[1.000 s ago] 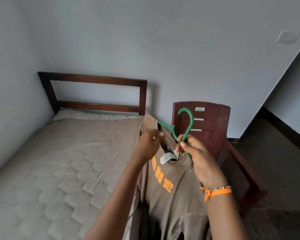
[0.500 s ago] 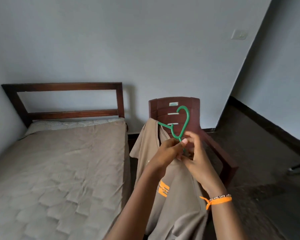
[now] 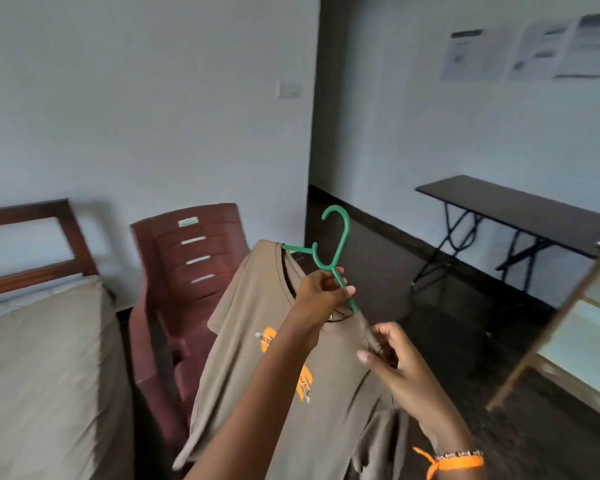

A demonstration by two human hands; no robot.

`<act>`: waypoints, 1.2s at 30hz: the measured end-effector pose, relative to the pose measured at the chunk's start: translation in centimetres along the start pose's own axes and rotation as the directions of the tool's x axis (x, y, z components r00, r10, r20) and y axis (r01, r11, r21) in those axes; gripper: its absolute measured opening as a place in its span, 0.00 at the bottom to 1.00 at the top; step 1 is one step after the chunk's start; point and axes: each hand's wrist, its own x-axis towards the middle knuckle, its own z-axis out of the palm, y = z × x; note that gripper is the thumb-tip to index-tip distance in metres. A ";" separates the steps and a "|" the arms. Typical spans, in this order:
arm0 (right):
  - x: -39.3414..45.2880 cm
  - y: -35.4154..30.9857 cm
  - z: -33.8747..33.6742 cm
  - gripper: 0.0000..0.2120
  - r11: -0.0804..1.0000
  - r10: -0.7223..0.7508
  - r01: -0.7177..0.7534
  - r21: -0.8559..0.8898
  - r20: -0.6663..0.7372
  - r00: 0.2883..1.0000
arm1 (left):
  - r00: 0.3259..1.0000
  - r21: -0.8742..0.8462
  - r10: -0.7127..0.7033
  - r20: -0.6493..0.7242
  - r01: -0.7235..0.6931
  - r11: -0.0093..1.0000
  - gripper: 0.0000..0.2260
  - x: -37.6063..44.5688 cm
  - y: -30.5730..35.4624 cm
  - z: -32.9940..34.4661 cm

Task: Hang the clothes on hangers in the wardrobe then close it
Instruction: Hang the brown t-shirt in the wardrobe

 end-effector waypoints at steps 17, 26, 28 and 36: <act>-9.7 11.1 -28.7 0.07 0.967 0.235 -0.094 0.235 -0.696 0.679 | 0.766 0.322 -0.014 0.643 -0.253 0.912 0.08 3.8 -6.6 37.5; -7.9 14.4 -49.4 0.13 0.978 0.178 -0.165 0.127 -0.923 0.342 | 0.562 0.198 0.032 0.827 -0.345 0.917 0.07 10.9 -3.9 58.7; -7.5 14.5 -53.9 0.15 0.982 0.145 -0.155 0.104 -0.947 0.286 | 0.516 0.167 0.062 0.854 -0.385 0.908 0.07 12.5 -2.9 63.5; -6.8 16.4 -73.1 0.13 0.997 -0.006 -0.071 -0.015 -0.993 0.119 | 0.356 0.072 0.130 0.925 -0.502 0.862 0.06 16.6 -0.1 83.7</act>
